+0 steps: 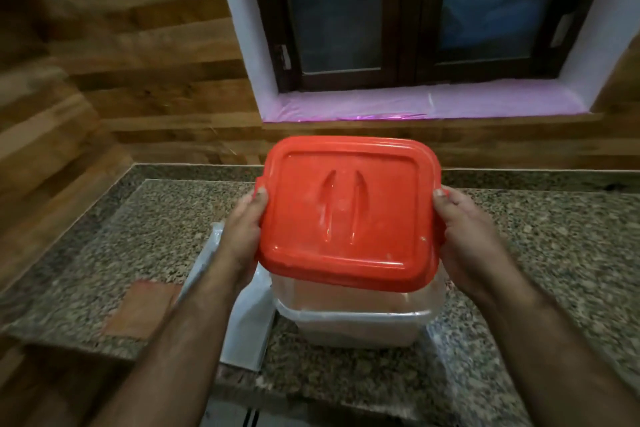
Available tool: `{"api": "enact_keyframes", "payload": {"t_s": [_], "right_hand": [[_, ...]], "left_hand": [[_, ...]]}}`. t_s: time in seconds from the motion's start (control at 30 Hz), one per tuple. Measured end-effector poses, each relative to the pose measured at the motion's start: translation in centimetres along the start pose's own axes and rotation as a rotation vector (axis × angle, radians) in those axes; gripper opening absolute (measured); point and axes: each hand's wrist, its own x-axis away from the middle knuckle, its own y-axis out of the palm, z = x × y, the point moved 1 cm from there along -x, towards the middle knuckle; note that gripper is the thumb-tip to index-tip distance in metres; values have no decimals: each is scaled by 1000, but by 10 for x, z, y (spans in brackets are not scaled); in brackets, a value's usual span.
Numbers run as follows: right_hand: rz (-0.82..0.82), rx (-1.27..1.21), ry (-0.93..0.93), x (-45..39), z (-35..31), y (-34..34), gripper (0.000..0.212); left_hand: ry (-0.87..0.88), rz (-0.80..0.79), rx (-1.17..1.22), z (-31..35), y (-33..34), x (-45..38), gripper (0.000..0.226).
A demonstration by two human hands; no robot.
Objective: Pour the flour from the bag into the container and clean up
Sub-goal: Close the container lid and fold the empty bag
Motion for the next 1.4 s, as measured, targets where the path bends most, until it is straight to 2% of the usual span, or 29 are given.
{"api": "enact_keyframes", "payload": {"t_s": [0.07, 0.17, 0.33, 0.47, 0.57, 0.63, 0.7, 0.83, 0.97, 1.07, 1.13, 1.2, 1.27, 1.33, 1.4], "right_hand": [[35, 199, -35, -4, 12, -7, 38], [82, 553, -77, -8, 23, -18, 38], [23, 719, 142, -11, 34, -18, 48], [62, 848, 195, -9, 44, -17, 61], [44, 765, 198, -13, 53, -23, 70], [11, 672, 200, -12, 56, -27, 56], [-16, 592, 188, -8, 58, -29, 51], [-19, 385, 199, -1, 63, -31, 49], [-101, 113, 461, -1, 63, -35, 62], [-114, 112, 478, 1, 61, -35, 69], [-48, 153, 434, 3, 62, -36, 75], [109, 301, 287, 6, 58, -37, 61], [238, 623, 90, 8, 53, -31, 59], [294, 974, -33, 16, 48, -16, 63], [320, 1302, -59, 22, 42, 1, 57]], "left_hand": [[-55, 5, -36, -12, 7, 8, 30], [-126, 42, -105, -31, 10, 14, 40], [-221, 78, -331, -54, 3, 12, 68], [-245, 61, -436, -56, 3, 13, 55], [-230, 18, -428, -53, 3, 18, 51], [-237, -12, -372, -56, -1, 19, 42], [-259, -53, -319, -57, -5, 24, 37], [-331, -116, -144, -66, -7, 27, 44], [-515, -164, 29, -67, -9, 22, 51], [-532, -147, 21, -66, -14, 17, 65], [-504, -93, -28, -65, -16, 18, 70], [-434, -16, -130, -65, -19, 16, 60], [-287, 97, -304, -65, -23, 13, 50], [-102, 185, -677, -58, -21, 12, 51], [20, 234, -1048, -50, -9, 18, 51]]}}
